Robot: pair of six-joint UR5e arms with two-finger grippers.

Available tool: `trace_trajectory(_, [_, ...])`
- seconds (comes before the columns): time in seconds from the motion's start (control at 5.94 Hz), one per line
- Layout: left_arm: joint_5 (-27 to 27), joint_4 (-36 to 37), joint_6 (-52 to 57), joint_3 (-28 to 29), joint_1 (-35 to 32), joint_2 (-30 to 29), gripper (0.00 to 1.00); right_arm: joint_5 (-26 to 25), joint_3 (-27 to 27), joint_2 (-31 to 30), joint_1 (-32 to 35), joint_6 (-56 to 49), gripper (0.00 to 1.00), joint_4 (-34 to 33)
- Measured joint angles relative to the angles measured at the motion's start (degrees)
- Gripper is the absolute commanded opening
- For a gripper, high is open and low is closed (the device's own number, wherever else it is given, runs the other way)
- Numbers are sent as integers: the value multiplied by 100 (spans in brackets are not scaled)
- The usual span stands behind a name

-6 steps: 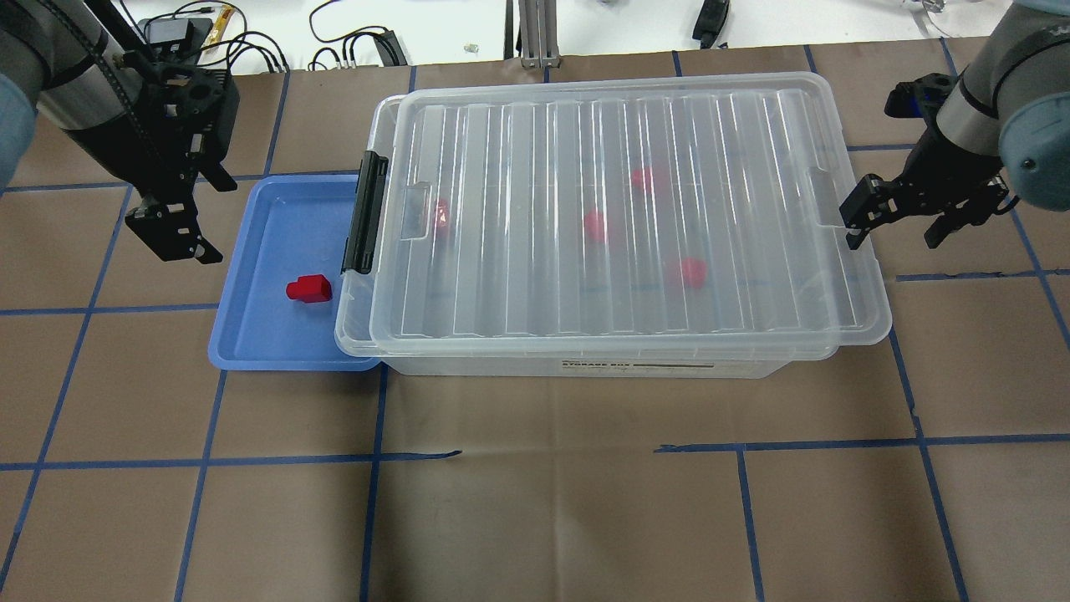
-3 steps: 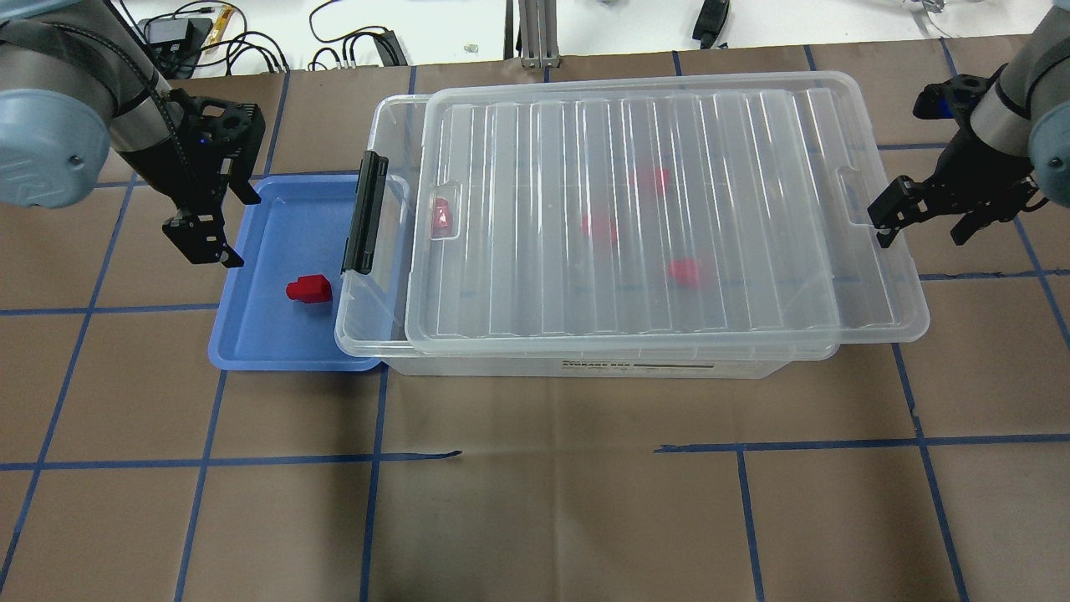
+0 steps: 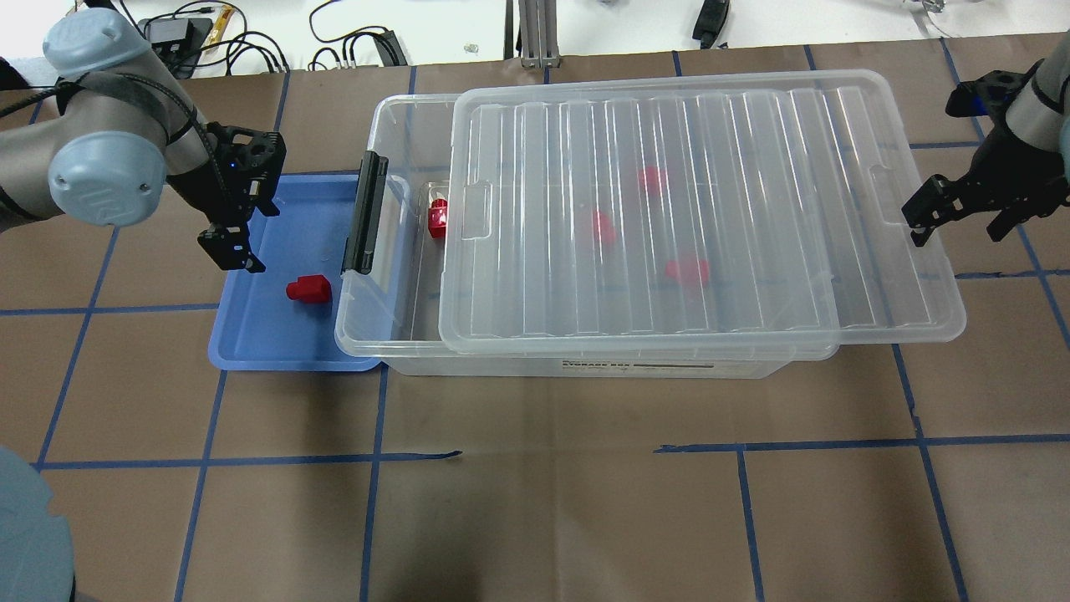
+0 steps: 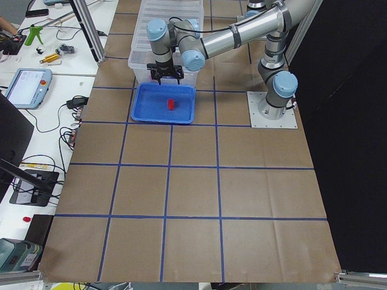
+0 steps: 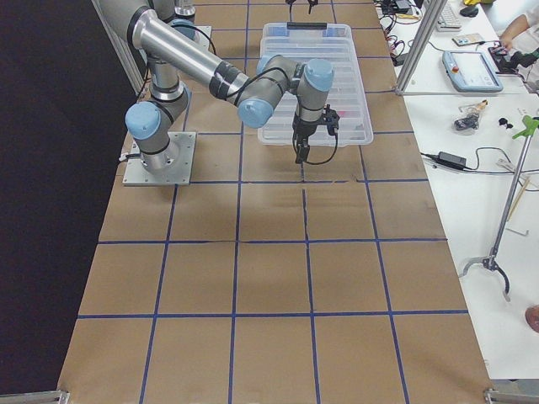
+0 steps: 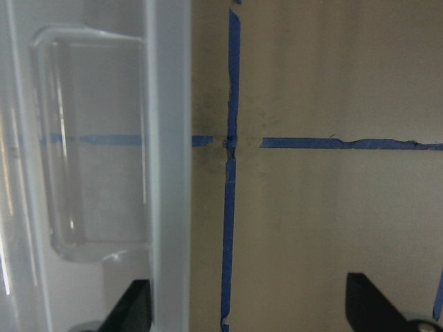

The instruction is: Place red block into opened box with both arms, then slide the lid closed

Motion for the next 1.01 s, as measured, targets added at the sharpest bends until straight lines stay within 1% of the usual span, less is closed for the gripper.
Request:
trace_trajectory(0.34, [-12, 900, -14, -596, -35, -248, 99, -97, -49, -2, -187, -261, 100, 4])
trace_trajectory(0.51, [-20, 1220, -24, -830, -50, -359, 97, -108, -57, 0, -344, -457, 100, 1])
trace_trajectory(0.67, [-24, 1351, -22, -939, -72, -472, 62, -114, -65, 1, -443, -586, 100, 0])
trace_trajectory(0.84, [-30, 1397, -3, -968, -92, -532, 23, -142, -70, 1, -485, -650, 100, 0])
trace_trajectory(1.01, [-33, 1435, 13, -947, -95, -543, 6, -189, -79, 2, -562, -725, 100, -1])
